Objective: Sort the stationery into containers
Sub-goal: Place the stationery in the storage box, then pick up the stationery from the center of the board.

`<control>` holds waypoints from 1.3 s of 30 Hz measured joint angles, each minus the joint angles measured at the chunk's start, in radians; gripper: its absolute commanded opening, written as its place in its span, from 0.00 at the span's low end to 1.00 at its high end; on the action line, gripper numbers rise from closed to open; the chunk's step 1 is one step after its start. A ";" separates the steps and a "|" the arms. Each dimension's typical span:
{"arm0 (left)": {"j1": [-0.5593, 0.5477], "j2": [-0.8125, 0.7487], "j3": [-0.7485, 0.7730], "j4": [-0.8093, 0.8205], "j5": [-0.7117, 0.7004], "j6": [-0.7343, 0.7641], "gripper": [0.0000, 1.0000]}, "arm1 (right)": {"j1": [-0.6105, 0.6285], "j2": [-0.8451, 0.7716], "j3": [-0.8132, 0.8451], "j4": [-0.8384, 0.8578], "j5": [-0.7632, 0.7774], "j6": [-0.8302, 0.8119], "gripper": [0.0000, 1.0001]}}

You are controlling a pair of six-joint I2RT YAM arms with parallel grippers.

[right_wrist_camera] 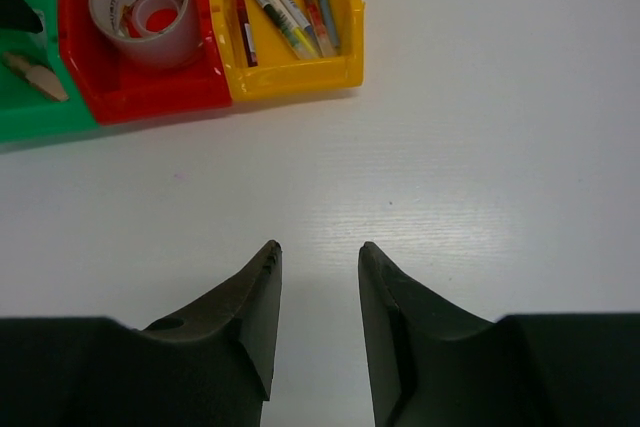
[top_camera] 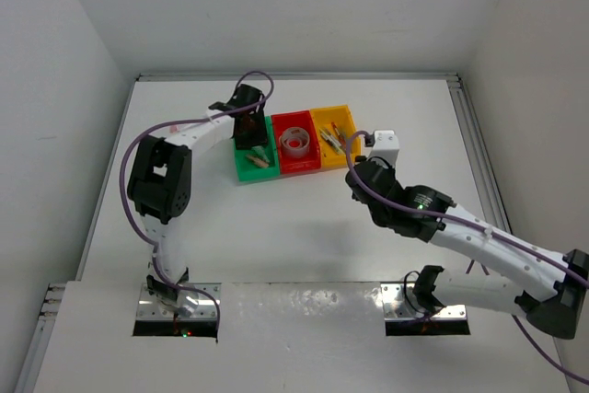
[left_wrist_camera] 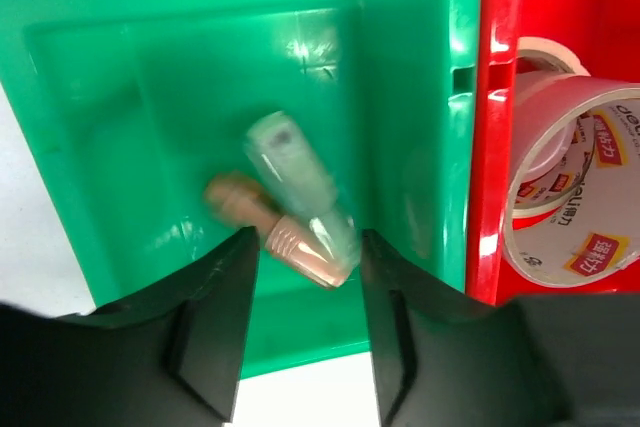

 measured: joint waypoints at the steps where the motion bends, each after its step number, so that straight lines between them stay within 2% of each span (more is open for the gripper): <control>1: 0.000 0.000 0.005 0.000 0.002 0.002 0.45 | -0.001 0.003 0.003 -0.002 0.000 -0.002 0.36; 7: 0.000 -0.006 0.075 0.005 0.005 0.023 0.47 | -0.002 0.042 0.020 -0.008 -0.002 -0.027 0.36; 10: 0.003 -0.031 0.119 0.010 -0.003 0.054 0.55 | -0.002 0.075 0.037 -0.014 -0.013 -0.044 0.36; 11: 0.014 -0.045 0.138 0.011 -0.007 0.066 0.64 | -0.002 0.085 0.043 -0.016 -0.016 -0.050 0.36; 13: 0.032 -0.074 0.175 0.014 -0.008 0.094 0.72 | -0.002 0.098 0.049 -0.011 -0.026 -0.061 0.37; 14: 0.053 -0.088 0.191 0.021 -0.010 0.104 0.77 | -0.002 0.101 0.049 -0.008 -0.035 -0.066 0.37; 19: 0.274 -0.118 0.264 0.042 -0.019 0.167 0.77 | -0.003 0.106 0.049 0.027 -0.062 -0.095 0.38; 24: 0.469 -0.013 0.294 0.004 -0.043 0.253 0.82 | -0.003 0.134 0.050 0.066 -0.073 -0.145 0.39; 26: 0.492 0.053 0.295 -0.029 -0.042 0.293 0.93 | -0.003 0.155 0.055 0.071 -0.078 -0.167 0.39; 27: 0.495 0.087 0.298 -0.046 -0.040 0.306 0.94 | -0.004 0.166 0.058 0.072 -0.080 -0.179 0.40; 32: 0.495 0.265 0.341 -0.119 -0.020 0.360 0.91 | -0.011 0.210 0.064 0.078 -0.090 -0.232 0.39; 35: 0.494 0.316 0.354 -0.136 -0.032 0.370 0.81 | -0.017 0.231 0.069 0.074 -0.095 -0.246 0.39; 36: 0.494 0.322 0.357 -0.140 -0.036 0.367 0.75 | -0.019 0.237 0.072 0.072 -0.097 -0.248 0.39; 39: 0.496 0.322 0.359 -0.131 -0.069 0.368 0.66 | -0.023 0.240 0.079 0.071 -0.098 -0.248 0.39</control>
